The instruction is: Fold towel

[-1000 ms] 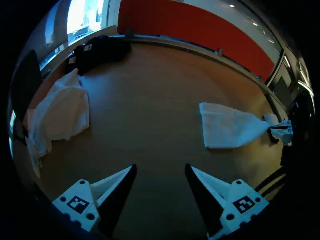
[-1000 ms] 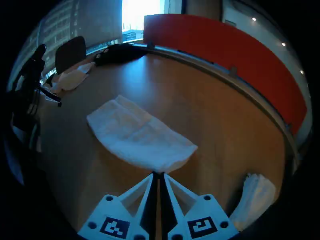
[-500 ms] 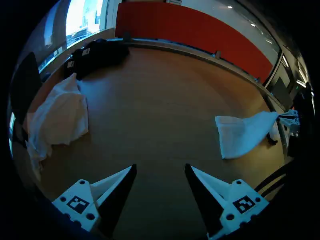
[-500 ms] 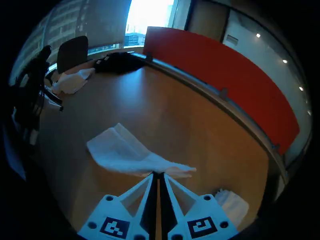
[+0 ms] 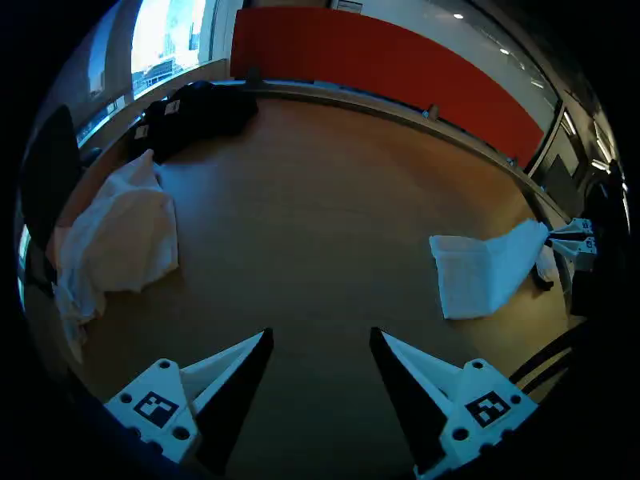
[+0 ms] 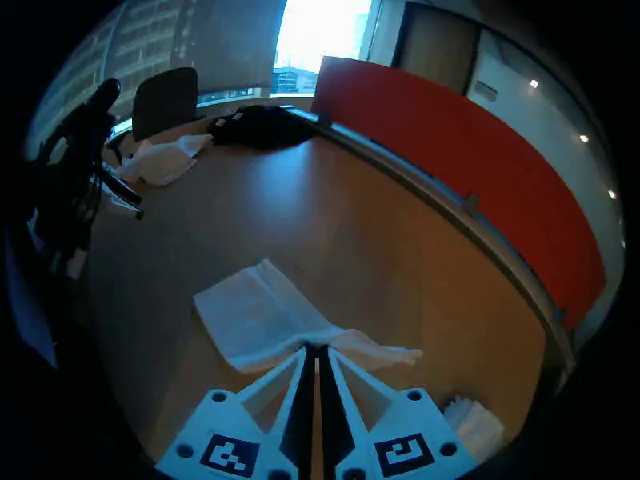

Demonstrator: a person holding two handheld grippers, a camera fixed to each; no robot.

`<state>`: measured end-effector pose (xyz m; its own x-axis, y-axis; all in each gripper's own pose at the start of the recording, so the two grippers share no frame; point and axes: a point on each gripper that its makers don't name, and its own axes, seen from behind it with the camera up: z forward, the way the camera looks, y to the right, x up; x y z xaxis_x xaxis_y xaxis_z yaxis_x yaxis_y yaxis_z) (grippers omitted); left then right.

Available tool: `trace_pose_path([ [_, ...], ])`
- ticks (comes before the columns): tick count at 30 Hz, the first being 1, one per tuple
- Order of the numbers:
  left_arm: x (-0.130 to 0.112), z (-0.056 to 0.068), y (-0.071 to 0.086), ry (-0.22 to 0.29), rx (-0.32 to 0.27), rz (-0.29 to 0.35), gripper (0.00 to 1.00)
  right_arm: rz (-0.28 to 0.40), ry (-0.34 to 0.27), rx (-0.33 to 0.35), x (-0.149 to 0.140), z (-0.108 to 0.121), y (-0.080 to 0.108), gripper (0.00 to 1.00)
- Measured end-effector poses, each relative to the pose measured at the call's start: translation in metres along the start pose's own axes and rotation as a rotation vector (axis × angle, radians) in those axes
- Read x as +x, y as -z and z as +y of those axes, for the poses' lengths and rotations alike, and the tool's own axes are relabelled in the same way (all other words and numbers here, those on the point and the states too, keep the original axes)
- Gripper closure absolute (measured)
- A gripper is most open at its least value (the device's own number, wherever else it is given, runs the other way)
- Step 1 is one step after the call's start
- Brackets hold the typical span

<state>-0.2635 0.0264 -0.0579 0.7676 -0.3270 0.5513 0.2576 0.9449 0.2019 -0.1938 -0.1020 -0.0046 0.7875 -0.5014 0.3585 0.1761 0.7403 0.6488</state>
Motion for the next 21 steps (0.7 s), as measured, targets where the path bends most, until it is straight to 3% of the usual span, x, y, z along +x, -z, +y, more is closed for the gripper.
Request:
trace_pose_path([
  [14,0.005,-0.003,0.011,-0.006,0.000,0.024,0.11,0.019,0.058,0.156,0.039,-0.072,-0.049,0.95],
  [21,0.003,-0.009,0.016,-0.002,0.011,0.031,0.11,-0.036,0.080,0.248,0.029,-0.112,-0.078,0.95],
])
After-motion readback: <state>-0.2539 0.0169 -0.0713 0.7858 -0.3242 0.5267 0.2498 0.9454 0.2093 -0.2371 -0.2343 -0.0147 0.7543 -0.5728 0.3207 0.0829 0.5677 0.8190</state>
